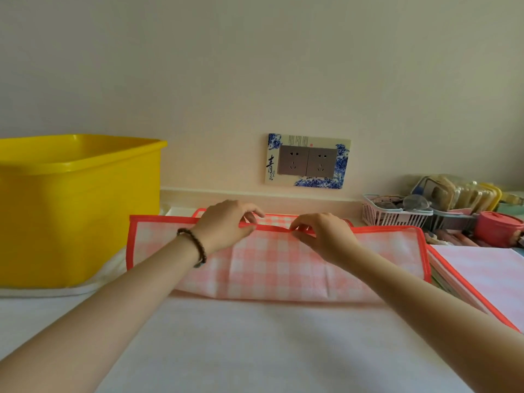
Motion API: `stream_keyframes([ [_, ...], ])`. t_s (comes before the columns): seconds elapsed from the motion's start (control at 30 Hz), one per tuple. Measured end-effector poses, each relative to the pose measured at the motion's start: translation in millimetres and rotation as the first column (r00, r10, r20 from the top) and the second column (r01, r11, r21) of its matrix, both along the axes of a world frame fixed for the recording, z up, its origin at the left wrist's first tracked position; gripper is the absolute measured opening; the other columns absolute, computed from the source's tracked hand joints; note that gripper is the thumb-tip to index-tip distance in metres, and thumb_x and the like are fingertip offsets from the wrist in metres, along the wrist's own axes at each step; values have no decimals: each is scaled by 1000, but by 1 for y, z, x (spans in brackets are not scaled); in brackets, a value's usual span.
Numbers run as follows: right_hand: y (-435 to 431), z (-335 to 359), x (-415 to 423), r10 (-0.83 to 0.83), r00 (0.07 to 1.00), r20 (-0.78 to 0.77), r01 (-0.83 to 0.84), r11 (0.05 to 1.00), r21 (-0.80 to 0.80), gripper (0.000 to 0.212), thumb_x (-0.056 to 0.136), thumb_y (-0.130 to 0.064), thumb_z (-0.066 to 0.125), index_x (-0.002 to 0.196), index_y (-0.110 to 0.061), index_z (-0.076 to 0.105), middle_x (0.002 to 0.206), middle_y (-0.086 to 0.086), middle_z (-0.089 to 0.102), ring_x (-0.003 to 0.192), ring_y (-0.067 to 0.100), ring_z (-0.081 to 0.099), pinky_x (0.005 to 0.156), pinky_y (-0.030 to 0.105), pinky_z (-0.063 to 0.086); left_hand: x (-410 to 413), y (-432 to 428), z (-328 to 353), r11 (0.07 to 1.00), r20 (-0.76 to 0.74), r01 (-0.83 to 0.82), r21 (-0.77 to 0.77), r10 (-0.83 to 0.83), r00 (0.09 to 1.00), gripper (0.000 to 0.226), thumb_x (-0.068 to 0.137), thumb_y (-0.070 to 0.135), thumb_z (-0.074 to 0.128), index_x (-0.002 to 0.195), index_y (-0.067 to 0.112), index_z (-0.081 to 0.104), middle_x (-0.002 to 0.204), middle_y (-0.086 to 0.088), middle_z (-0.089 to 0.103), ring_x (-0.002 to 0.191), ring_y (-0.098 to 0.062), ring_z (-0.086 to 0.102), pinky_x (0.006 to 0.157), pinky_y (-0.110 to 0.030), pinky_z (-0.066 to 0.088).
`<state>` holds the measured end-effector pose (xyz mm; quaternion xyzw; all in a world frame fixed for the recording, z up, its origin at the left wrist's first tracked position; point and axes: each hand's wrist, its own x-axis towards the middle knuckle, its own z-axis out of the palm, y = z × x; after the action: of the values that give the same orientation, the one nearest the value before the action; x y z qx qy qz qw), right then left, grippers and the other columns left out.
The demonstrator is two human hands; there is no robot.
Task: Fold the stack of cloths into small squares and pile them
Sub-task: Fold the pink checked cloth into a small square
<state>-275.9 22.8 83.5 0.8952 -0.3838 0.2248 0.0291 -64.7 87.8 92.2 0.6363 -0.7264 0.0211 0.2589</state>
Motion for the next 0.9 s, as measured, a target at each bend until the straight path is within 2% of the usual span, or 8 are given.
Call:
stream_keyframes([
  [0.13, -27, -25, 8, -33, 999, 13, 32, 997, 76, 20, 93, -22, 54, 105, -18, 70, 102, -3, 70, 92, 17, 64, 74, 27, 49, -1, -9, -32, 998, 90, 45, -39, -41, 995, 40, 87, 32, 62, 125, 27, 56, 132, 8, 54, 126, -13, 43, 106, -25, 29],
  [0.23, -41, -41, 12, -53, 998, 30, 48, 988, 148, 20, 92, -21, 55, 106, -16, 69, 103, 0, 71, 91, 20, 64, 77, 29, 50, -5, -10, -55, 996, 99, 68, 59, -74, 992, 48, 88, 43, 58, 133, 27, 50, 138, 8, 48, 129, -12, 38, 105, -20, 24],
  [0.33, -50, -57, 16, -66, 997, 37, 58, 981, 183, 20, 92, -22, 55, 105, -16, 69, 103, -1, 71, 92, 19, 64, 76, 26, 47, -7, -11, -77, 974, 99, 69, 216, -92, 991, 54, 91, 51, 48, 140, 29, 41, 147, 8, 38, 136, -11, 30, 111, -24, 20],
  [0.43, -55, -69, 21, -75, 996, 45, 66, 982, 176, 20, 93, -23, 54, 104, -17, 69, 102, -2, 71, 93, 19, 64, 78, 26, 46, -6, -12, -90, 973, 127, 38, 228, -69, 989, 52, 95, 53, 34, 142, 29, 37, 150, 8, 34, 139, -10, 25, 114, -29, 15],
  [0.6, -63, -71, 29, -121, 991, 52, 113, 984, 139, 20, 94, -22, 52, 102, -17, 69, 103, -1, 71, 95, 22, 62, 85, 30, 43, -6, -10, -94, 991, 167, 6, 132, -28, 985, 54, 96, 55, 25, 138, 27, 43, 145, 10, 41, 135, -7, 32, 114, -26, 17],
  [0.7, -64, -68, 34, -170, 981, 95, 155, 977, 146, 23, 95, -27, 50, 111, -22, 66, 115, -4, 66, 107, 21, 58, 89, 31, 44, -7, -14, -91, 993, 172, -16, 113, -4, 985, 51, 97, 52, 25, 134, 26, 48, 137, 10, 50, 127, -9, 42, 109, -25, 25],
  [0.9, -34, -73, 50, -116, 988, 99, 90, 966, 242, 29, 96, -31, 45, 119, -24, 61, 127, -5, 60, 114, 16, 56, 94, 30, 45, -9, -27, -102, 976, 93, -61, 207, 43, 995, 44, 98, 45, 33, 131, 21, 50, 130, 3, 54, 119, -17, 49, 100, -30, 37],
])
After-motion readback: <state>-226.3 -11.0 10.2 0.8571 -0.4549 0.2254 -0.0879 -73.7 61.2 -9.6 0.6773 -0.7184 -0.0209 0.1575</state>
